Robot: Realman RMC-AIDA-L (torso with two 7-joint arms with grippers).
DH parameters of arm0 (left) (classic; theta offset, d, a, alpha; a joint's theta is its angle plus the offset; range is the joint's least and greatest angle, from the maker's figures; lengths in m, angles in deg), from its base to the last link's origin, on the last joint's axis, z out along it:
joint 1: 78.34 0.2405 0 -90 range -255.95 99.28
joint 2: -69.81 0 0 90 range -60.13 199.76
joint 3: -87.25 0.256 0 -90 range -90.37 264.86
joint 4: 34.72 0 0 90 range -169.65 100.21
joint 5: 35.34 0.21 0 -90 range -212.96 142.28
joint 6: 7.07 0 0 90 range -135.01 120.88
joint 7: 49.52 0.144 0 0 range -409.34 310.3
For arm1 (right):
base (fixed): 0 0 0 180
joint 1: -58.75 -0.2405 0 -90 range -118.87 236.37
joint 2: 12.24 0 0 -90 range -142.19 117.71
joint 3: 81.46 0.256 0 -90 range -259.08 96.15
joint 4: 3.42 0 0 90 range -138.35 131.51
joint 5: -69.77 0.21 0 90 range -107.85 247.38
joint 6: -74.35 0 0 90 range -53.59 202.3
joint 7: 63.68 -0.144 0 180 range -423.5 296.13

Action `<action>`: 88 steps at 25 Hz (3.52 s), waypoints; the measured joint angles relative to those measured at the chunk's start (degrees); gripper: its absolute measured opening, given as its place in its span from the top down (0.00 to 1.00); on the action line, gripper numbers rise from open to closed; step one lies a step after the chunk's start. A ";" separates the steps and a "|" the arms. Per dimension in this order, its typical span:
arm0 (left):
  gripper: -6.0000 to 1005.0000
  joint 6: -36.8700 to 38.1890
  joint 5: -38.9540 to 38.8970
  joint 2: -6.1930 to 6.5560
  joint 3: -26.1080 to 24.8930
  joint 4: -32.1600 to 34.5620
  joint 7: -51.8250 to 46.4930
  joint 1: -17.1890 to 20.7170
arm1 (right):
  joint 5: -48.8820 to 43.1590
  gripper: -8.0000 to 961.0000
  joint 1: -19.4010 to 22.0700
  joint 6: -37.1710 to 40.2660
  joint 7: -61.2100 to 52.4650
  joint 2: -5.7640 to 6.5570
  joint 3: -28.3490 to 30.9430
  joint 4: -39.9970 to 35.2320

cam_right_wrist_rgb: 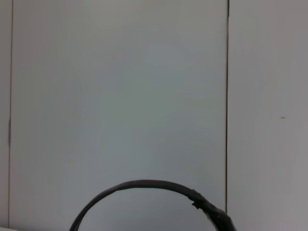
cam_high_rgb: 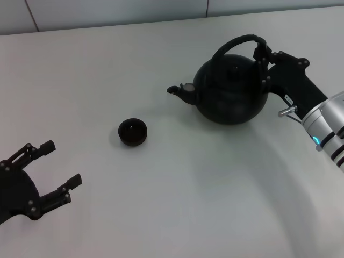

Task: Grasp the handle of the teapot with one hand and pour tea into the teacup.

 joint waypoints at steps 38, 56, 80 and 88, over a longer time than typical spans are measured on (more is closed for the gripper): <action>0.14 0.07 -1.32 0.00 0.03 0.00 0.00 -0.02 | -0.59 0.24 2.53 2.41 -1.26 0.26 1.44 -0.09; 0.14 -0.27 -1.00 0.00 0.36 0.00 0.00 -0.08 | -4.60 0.24 11.98 15.33 -4.12 0.18 1.20 0.31; 0.14 0.25 -0.24 0.63 3.11 0.14 -1.41 -1.80 | -20.59 0.24 6.92 29.91 -40.43 2.45 -32.55 -32.26; 0.14 0.86 -0.22 2.67 11.73 0.70 -6.99 -4.90 | -24.91 0.24 6.63 33.22 -45.05 2.48 -33.05 -39.56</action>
